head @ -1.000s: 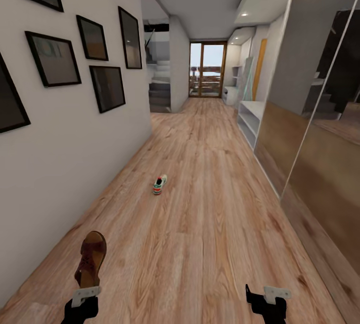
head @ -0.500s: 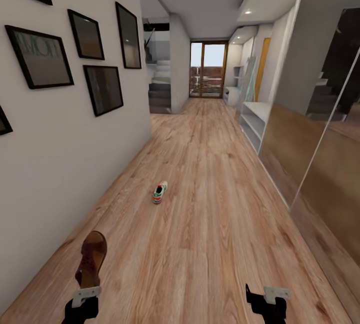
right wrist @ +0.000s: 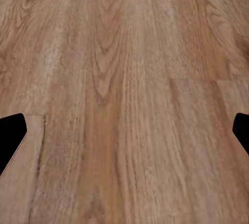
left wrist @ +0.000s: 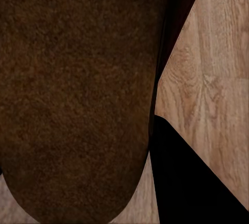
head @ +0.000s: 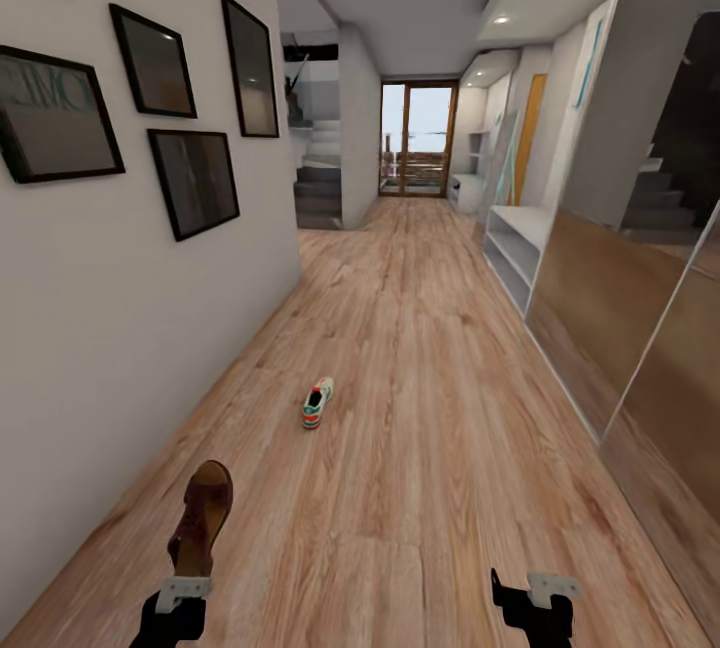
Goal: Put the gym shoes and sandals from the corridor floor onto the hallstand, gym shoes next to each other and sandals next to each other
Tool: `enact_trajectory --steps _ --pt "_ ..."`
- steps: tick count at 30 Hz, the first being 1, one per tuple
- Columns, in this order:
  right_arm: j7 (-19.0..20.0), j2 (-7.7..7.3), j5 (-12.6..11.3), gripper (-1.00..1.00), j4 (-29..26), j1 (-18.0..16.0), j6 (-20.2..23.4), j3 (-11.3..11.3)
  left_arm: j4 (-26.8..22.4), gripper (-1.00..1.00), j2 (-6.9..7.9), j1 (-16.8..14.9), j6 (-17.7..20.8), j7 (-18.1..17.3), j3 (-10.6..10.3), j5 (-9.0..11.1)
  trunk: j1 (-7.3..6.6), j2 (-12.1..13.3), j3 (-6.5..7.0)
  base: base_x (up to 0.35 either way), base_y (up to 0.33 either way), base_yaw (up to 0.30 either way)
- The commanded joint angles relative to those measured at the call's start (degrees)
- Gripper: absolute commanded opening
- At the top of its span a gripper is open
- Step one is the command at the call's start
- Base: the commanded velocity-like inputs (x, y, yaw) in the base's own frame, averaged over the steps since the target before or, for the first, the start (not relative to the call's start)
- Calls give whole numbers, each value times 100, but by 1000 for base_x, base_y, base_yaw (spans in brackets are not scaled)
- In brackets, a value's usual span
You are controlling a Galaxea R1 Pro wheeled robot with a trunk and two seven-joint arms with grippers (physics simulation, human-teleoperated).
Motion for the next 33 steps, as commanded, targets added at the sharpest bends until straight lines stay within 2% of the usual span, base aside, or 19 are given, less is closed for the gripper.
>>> enact_trajectory --steps 1,21,33 --pt "-5 6 59 100 2 -5 -18 -39 0 -100 1 -5 -20 -30 49 -42 2 -2 -5 334 0 0" --pt "-5 -3 64 100 2 -5 -24 -40 0 -100 18 -5 -27 -26 43 -33 2 -2 -5 334 6 0" --pt "-5 5 56 100 -5 -5 -24 -39 0 -100 27 -5 -35 -26 51 -32 2 -2 -5 312 151 0"
